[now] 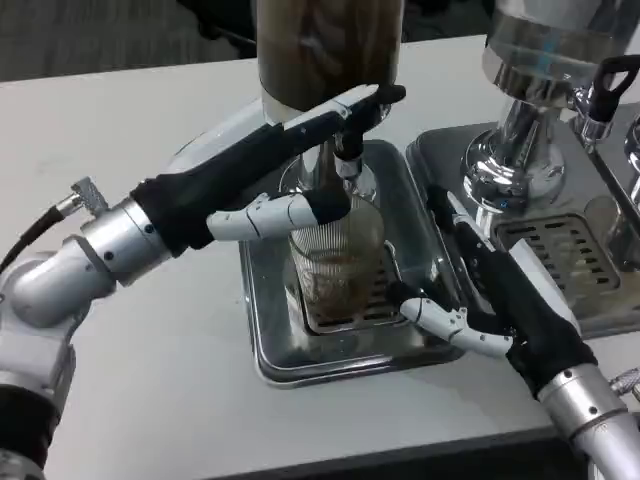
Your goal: Grasp the cup under the faucet to collect the drink, then remove the cup.
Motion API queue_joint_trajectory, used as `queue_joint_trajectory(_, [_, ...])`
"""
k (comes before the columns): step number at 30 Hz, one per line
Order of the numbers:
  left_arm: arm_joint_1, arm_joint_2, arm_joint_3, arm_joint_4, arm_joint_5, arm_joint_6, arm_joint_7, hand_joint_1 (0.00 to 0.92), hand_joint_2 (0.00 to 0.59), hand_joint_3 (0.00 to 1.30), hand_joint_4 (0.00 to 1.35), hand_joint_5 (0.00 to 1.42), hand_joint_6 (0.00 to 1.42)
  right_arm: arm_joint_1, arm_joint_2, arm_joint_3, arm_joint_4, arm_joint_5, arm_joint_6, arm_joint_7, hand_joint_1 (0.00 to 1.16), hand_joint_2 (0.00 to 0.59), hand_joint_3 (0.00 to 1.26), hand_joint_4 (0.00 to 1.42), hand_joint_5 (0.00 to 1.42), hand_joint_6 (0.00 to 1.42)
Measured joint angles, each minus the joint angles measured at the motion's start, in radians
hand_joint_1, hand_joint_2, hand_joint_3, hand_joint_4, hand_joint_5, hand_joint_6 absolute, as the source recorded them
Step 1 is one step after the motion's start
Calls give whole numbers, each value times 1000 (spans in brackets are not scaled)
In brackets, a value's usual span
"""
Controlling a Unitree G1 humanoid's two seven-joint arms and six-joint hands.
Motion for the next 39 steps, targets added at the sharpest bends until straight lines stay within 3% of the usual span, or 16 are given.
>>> queue_joint_trajectory(18, [15,10,3,-39,-7,23,-5,0,104,108,0,67,21,-67,26,0,80,17,0,40,566,227,0,0,0,0])
queue_joint_trajectory(39, [21,17,4,-60,-13,45,-8,0,100,108,0,72,24,-89,32,0,99,21,0,51,560,236,0,0,0,0])
